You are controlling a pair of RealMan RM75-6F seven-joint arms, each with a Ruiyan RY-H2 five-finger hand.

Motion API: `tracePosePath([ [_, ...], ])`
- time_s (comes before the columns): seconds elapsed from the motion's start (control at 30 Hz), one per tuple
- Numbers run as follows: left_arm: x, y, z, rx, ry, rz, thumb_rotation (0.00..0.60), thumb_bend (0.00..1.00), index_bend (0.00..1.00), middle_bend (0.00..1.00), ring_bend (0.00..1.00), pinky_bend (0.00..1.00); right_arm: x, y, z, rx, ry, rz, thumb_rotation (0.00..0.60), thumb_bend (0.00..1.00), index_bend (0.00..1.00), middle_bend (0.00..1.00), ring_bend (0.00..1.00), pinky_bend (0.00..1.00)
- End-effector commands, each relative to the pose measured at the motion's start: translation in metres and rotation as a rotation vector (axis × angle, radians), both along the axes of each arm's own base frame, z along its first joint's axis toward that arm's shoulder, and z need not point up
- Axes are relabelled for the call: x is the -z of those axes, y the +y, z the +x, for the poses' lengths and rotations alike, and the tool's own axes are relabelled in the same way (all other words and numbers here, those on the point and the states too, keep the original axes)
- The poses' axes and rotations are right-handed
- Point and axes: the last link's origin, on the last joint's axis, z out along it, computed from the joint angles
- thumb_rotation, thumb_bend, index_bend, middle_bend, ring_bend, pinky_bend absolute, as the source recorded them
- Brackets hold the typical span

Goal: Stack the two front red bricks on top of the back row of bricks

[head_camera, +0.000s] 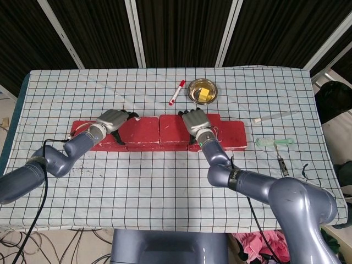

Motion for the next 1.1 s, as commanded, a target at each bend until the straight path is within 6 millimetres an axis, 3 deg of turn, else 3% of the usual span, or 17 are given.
tracePosePath([
  [0.03, 0.0008, -0.0006, 0.0008, 0.003, 0.000, -0.002, 0.600, 0.16, 0.10, 0.19, 0.10, 0.23, -0.0003, 0.0014, 0.0008, -0.002, 0.000, 0.001, 0.600, 0.00, 0.17, 0.20, 0.15, 0.12],
  [1.1, 0.0042, -0.0063, 0.0077, 0.023, 0.008, -0.013, 0.600, 0.16, 0.10, 0.19, 0.10, 0.23, -0.0069, 0.0075, 0.0003, 0.015, 0.002, -0.018, 0.600, 0.00, 0.17, 0.20, 0.15, 0.12],
])
